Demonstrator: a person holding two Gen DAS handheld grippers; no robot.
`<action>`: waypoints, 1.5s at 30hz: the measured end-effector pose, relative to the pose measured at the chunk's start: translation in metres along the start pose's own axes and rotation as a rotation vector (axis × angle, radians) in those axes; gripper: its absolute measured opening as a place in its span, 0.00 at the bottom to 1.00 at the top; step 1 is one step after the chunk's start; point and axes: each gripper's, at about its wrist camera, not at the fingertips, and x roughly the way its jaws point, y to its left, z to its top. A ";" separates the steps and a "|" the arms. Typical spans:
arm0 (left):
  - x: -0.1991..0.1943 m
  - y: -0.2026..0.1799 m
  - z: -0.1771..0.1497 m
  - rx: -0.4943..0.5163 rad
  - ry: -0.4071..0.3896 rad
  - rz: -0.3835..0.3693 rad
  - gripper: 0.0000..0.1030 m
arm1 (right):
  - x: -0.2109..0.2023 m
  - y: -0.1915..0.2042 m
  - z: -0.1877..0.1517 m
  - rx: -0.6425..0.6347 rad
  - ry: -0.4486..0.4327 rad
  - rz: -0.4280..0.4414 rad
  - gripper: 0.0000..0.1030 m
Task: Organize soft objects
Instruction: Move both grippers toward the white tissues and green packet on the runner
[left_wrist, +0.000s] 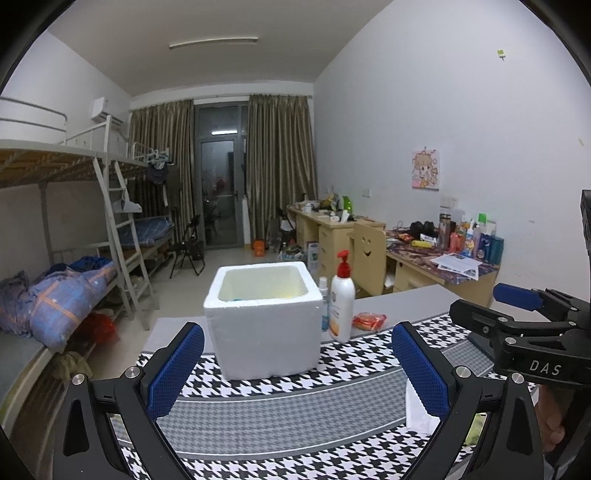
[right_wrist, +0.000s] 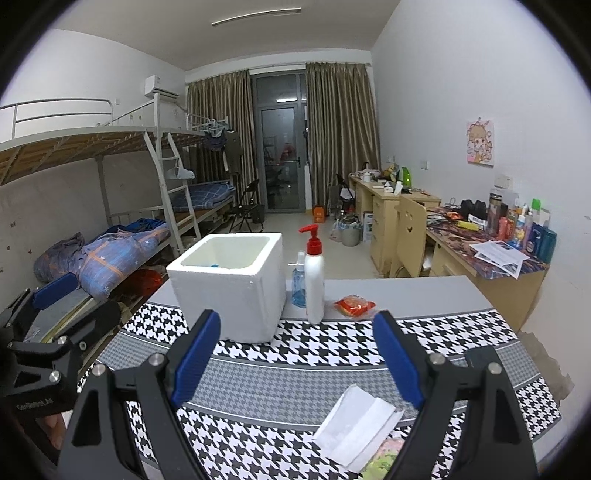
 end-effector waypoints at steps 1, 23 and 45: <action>0.000 -0.002 -0.002 -0.003 0.002 -0.005 0.99 | -0.001 -0.001 -0.002 -0.001 -0.001 -0.004 0.85; 0.008 -0.023 -0.026 -0.021 0.006 -0.079 0.99 | -0.010 -0.022 -0.036 0.037 -0.004 -0.068 0.85; 0.024 -0.051 -0.038 0.009 0.045 -0.163 0.99 | -0.020 -0.049 -0.055 0.080 0.010 -0.129 0.85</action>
